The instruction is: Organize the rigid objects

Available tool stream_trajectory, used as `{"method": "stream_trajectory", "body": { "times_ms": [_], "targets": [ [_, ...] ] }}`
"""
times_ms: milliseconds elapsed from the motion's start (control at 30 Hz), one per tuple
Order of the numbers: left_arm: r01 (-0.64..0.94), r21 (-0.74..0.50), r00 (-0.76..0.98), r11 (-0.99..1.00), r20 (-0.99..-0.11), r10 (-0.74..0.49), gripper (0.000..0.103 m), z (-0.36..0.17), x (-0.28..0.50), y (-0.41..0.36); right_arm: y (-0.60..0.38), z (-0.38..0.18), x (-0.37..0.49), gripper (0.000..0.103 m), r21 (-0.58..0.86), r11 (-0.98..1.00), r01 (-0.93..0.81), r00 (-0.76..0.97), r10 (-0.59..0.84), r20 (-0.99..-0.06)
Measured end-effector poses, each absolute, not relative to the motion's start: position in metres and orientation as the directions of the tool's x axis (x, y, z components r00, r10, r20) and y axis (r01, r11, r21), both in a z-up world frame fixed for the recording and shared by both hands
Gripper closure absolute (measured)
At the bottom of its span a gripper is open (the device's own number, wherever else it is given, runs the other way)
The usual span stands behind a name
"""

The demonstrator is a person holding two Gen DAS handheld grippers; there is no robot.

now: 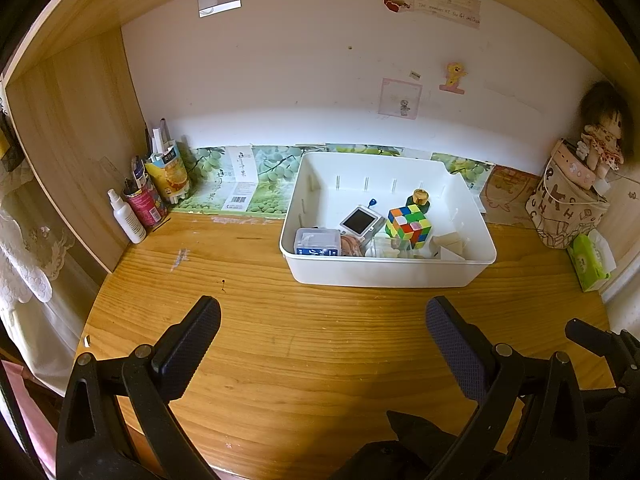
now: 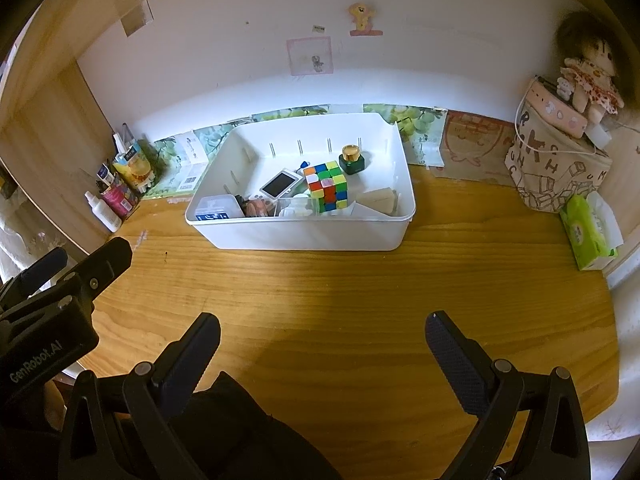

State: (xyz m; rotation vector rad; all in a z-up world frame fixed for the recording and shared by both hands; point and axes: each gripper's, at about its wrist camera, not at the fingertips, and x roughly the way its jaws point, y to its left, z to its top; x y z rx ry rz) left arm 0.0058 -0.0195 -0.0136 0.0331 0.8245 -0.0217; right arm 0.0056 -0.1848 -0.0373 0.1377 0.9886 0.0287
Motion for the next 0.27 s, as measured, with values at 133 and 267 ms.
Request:
{"method": "stream_trajectory", "body": {
  "times_ms": [133, 267],
  "targets": [
    [0.033, 0.021, 0.679, 0.999, -0.734, -0.007, 0.001, -0.0136, 0.0064, -0.0198, -0.1852, -0.0373, 0.0058, 0.0, 0.129, 0.991, 0.038, 0.55, 0.087, -0.831],
    [0.037, 0.02, 0.677, 0.999, -0.736, -0.01, 0.001, -0.0133, 0.0062, -0.02, -0.1861, -0.0376, 0.0056, 0.0, 0.129, 0.991, 0.038, 0.549, 0.088, -0.831]
  ]
}}
